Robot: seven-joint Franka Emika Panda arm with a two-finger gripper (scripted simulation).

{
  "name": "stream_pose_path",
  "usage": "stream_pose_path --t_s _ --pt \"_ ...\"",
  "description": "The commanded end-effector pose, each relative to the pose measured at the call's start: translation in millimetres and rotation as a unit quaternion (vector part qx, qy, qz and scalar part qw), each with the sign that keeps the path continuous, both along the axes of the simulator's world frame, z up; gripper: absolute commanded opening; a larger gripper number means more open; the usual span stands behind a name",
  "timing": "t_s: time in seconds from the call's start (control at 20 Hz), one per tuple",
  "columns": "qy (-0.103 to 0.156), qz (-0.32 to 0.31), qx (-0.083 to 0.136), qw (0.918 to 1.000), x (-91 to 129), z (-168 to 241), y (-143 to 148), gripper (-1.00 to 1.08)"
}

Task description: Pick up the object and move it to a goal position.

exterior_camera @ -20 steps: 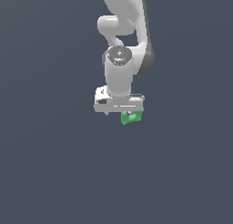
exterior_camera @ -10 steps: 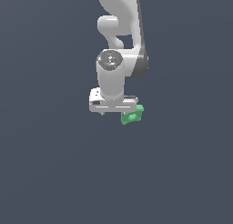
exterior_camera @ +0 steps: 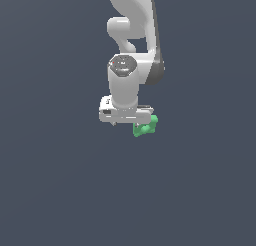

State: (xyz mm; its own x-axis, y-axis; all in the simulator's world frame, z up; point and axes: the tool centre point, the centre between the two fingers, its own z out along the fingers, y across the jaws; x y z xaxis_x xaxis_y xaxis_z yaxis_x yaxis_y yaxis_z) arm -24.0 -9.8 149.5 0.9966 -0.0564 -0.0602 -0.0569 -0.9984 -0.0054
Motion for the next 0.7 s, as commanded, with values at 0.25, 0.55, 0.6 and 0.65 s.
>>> stream_pose_path --t_s 0.25,0.55,0.6,0.65 --pt "-0.002 -0.051 -0.004 0.9987 -4 0 9 1.00" --pt "-0.005 -0.113 -0.008 0.9936 -8 -1 20 1.00" --pt "-0.005 -0.124 -0.009 0.9923 -9 -1 22 1.00" --pt "-0.005 -0.135 -0.010 0.9908 -10 -1 23 1.00"
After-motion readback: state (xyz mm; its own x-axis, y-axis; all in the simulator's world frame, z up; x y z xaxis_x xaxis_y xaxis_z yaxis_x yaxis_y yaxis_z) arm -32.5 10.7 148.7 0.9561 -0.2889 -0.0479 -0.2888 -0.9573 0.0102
